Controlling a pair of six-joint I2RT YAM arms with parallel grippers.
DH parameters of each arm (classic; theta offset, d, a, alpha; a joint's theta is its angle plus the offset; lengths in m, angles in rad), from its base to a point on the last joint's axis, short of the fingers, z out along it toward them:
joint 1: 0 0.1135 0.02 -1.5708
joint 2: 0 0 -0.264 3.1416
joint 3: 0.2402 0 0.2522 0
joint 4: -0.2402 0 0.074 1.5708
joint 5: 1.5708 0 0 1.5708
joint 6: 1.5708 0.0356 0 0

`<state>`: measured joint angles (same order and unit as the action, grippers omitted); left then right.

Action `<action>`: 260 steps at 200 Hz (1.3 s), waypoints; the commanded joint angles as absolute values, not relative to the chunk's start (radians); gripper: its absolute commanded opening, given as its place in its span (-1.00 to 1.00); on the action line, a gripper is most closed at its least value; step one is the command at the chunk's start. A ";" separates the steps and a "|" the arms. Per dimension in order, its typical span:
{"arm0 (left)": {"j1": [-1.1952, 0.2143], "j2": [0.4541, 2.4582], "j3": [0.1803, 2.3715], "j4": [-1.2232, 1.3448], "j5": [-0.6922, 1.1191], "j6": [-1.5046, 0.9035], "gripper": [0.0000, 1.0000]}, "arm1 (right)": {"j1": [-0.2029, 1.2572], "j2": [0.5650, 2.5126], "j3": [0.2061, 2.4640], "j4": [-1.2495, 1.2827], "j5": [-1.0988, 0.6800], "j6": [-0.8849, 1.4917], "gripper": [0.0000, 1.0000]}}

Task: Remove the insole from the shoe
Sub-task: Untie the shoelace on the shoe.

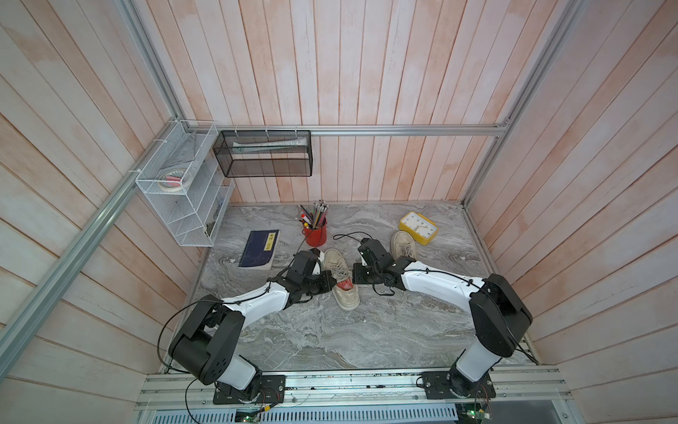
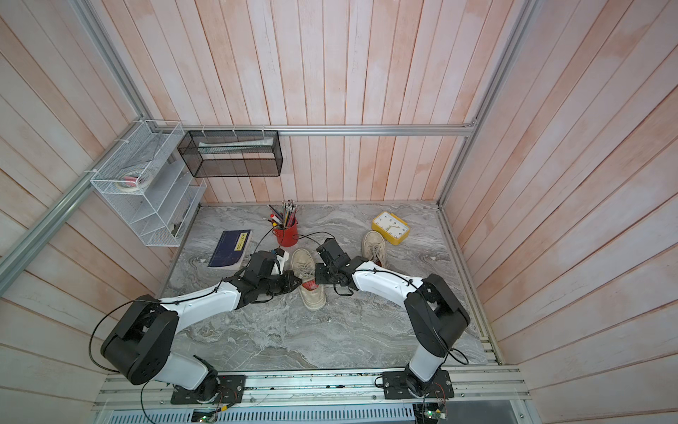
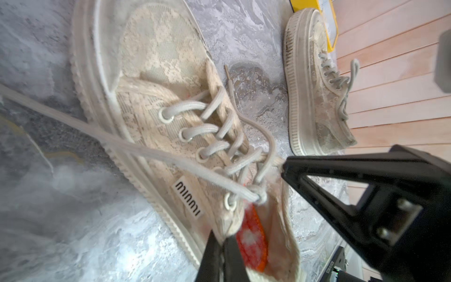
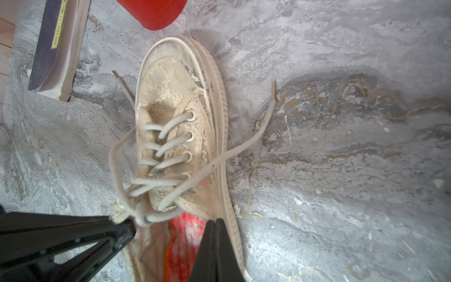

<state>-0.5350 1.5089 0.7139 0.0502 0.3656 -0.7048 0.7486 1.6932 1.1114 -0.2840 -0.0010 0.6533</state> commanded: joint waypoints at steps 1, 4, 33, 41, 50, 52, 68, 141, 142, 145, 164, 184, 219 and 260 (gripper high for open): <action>-0.515 1.491 0.673 0.171 0.389 -0.776 -1.00 | 0.670 1.725 1.134 -0.396 0.137 0.695 -1.00; -0.515 1.491 0.669 0.178 0.390 -0.777 -1.00 | 0.667 1.724 1.132 -0.392 0.145 0.698 -1.00; -0.542 1.498 0.676 0.206 0.399 -0.746 -1.00 | 0.663 1.735 1.139 -0.291 0.098 0.686 -1.00; -0.550 1.504 0.684 0.209 0.403 -0.734 -1.00 | 0.677 1.747 1.159 -0.277 0.074 0.682 -1.00; -0.555 1.516 0.691 0.210 0.408 -0.727 -1.00 | 0.698 1.756 1.187 -0.278 0.050 0.684 -0.91; -0.555 1.517 0.693 0.210 0.410 -0.726 -1.00 | 0.701 1.756 1.194 -0.279 0.046 0.688 -0.89; -0.555 1.529 0.698 0.218 0.417 -0.723 -1.00 | 0.732 1.730 1.231 -0.275 0.022 0.744 -0.57; -0.556 1.554 0.690 0.252 0.433 -0.726 -1.00 | 0.759 1.558 1.051 -0.059 -0.053 1.527 -0.13; -0.556 1.554 0.690 0.253 0.433 -0.726 -1.00 | 0.762 1.558 1.049 -0.052 -0.055 1.539 -0.12; -0.555 1.553 0.689 0.254 0.434 -0.727 -1.00 | 0.766 1.555 1.035 -0.030 -0.058 1.571 -0.12; -0.556 1.552 0.686 0.264 0.439 -0.729 -1.00 | 0.806 1.558 0.975 0.076 -0.058 1.726 -0.07; -0.557 1.549 0.680 0.270 0.440 -0.733 -1.00 | 0.828 1.584 0.968 0.088 -0.055 1.786 -0.03; -0.557 1.539 0.667 0.273 0.432 -0.742 -1.00 | 0.825 1.647 0.941 0.158 -0.031 1.841 0.03; -0.556 1.538 0.667 0.272 0.434 -0.738 -1.00 | 0.825 1.716 0.962 0.197 -0.044 1.881 0.09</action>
<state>-0.5529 1.5486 0.6724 0.2150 0.4141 -0.7456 0.8257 1.6878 0.9573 0.1532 -0.0502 1.8217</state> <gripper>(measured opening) 0.055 0.539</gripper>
